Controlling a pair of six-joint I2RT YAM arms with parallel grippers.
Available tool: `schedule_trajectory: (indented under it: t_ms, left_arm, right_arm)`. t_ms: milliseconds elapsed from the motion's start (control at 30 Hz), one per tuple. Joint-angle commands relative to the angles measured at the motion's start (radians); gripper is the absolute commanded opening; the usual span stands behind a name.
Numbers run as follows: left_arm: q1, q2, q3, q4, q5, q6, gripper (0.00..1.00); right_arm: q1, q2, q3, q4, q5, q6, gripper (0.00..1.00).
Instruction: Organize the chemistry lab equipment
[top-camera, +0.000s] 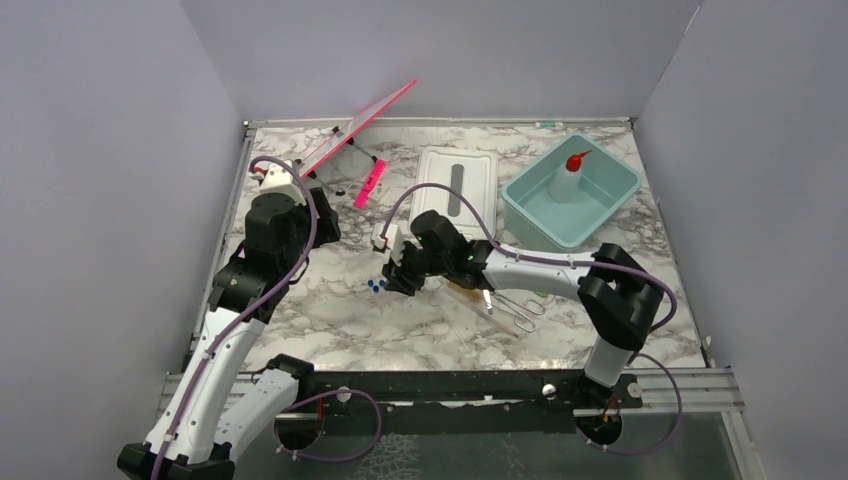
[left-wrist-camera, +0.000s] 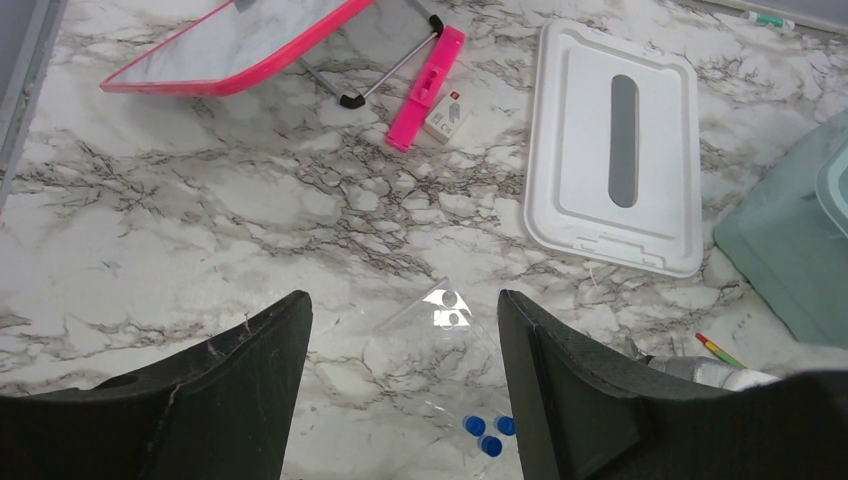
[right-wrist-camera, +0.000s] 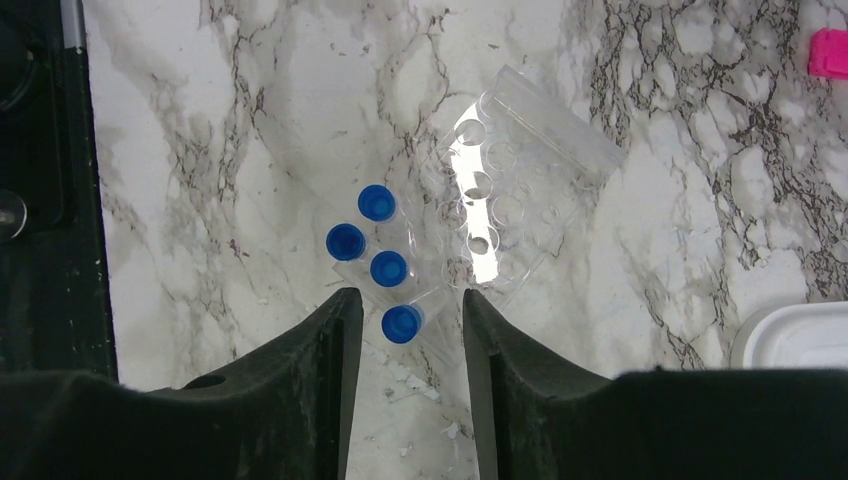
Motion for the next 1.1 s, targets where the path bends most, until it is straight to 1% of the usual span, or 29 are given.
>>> schedule_trajectory:
  t_ms: [0,133,267,333,467,567,733,900,1067]
  left_arm:
    - [-0.002,-0.011,0.013,0.017,-0.009,0.016,0.71]
    - [-0.002,-0.018,0.012,0.022,-0.007,0.016,0.71]
    - [-0.002,-0.031,0.005,0.024,-0.005,0.017,0.71]
    - [-0.003,-0.039,-0.001,0.024,-0.001,0.015,0.71]
    - [-0.002,-0.058,-0.017,0.025,0.008,0.007,0.71]
    - [-0.002,-0.071,-0.030,0.025,0.015,0.001,0.71]
    - [-0.002,-0.082,-0.039,0.024,0.017,0.000,0.71]
    - [-0.002,-0.080,-0.039,0.025,0.017,0.004,0.71]
    - [-0.002,-0.080,-0.039,0.026,0.014,0.009,0.71]
  right_arm:
    - [0.006,-0.033,0.043,-0.019,0.007,0.033,0.47]
    - [0.006,-0.070,0.047,-0.020,0.030,0.081,0.49]
    - [0.006,-0.097,0.040,-0.011,0.090,0.141,0.46]
    - [0.006,-0.094,0.046,-0.041,0.101,0.160,0.46]
    - [0.006,-0.093,0.036,-0.122,0.074,0.193,0.45]
    - [0.006,-0.104,-0.004,-0.133,0.061,0.202,0.44]
    - [0.006,-0.076,-0.008,-0.169,0.065,0.203,0.40]
    - [0.006,-0.028,0.035,-0.172,0.072,0.197,0.33]
    - [0.006,0.006,0.076,-0.170,0.065,0.194,0.32]
